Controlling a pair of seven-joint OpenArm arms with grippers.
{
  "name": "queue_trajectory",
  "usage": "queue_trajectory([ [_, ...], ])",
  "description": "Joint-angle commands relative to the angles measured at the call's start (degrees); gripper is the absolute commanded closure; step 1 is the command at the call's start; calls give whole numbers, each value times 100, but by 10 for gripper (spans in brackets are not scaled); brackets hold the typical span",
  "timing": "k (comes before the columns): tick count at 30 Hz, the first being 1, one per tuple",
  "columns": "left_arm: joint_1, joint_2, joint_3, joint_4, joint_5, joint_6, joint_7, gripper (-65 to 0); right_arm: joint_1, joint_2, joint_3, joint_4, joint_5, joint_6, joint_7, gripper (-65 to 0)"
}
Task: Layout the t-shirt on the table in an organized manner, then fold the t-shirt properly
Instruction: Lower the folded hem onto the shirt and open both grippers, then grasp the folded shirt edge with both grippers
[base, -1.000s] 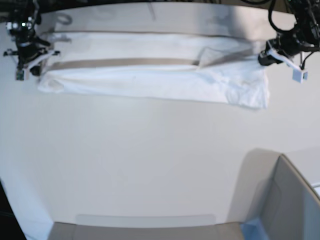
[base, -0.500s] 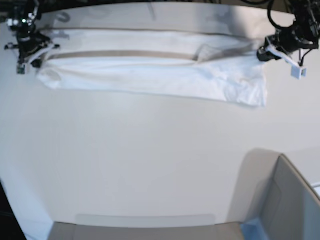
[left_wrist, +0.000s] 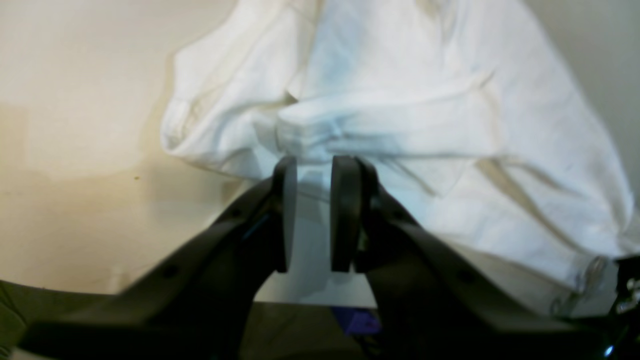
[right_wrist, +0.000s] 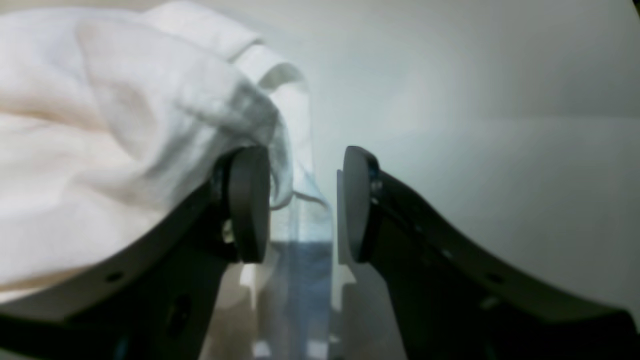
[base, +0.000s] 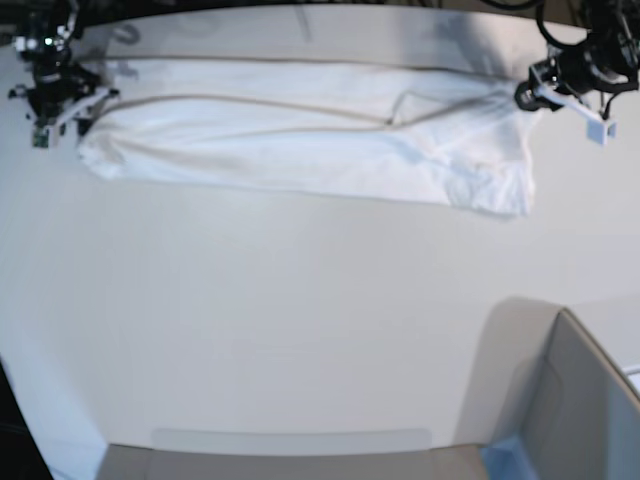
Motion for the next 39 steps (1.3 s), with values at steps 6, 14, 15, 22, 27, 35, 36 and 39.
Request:
queue_trajectory([
  [6,-129,150,-549,87,-81,184,12,-133,23,-535,870,786,-13,-66,1101,-248],
  [14,-234,291,-549,87,-81,184,12,-133,-21,-596,993,1111,-13,-75,1585,-248],
  [15,-234,299,-549,87,-81,184,12,-133,-21,-623,985,1182,-13,-75,1585,-248],
  [22,-744,308,-189,87,-90,175,12,-133,93,-640,185,1375,-13,-40,1603,-248],
  [27,-1579,299,1402,52,-37,175,12,-133,198,-403,-1134,1234,-48,-40,1567,-248],
  [35,-1861,458,2483,-458,1070,184,12,-133,392,-412,-1899,821,-48,-40,671,-248],
  [36,-1852,458,2536,-546,1158,184,12,-133,401,-421,-1881,751,-48,-49,539,-248],
  [39,-1825,467,2580,-766,1396,184,12,-133,339,-429,-1864,584,-48,-66,389,-248],
])
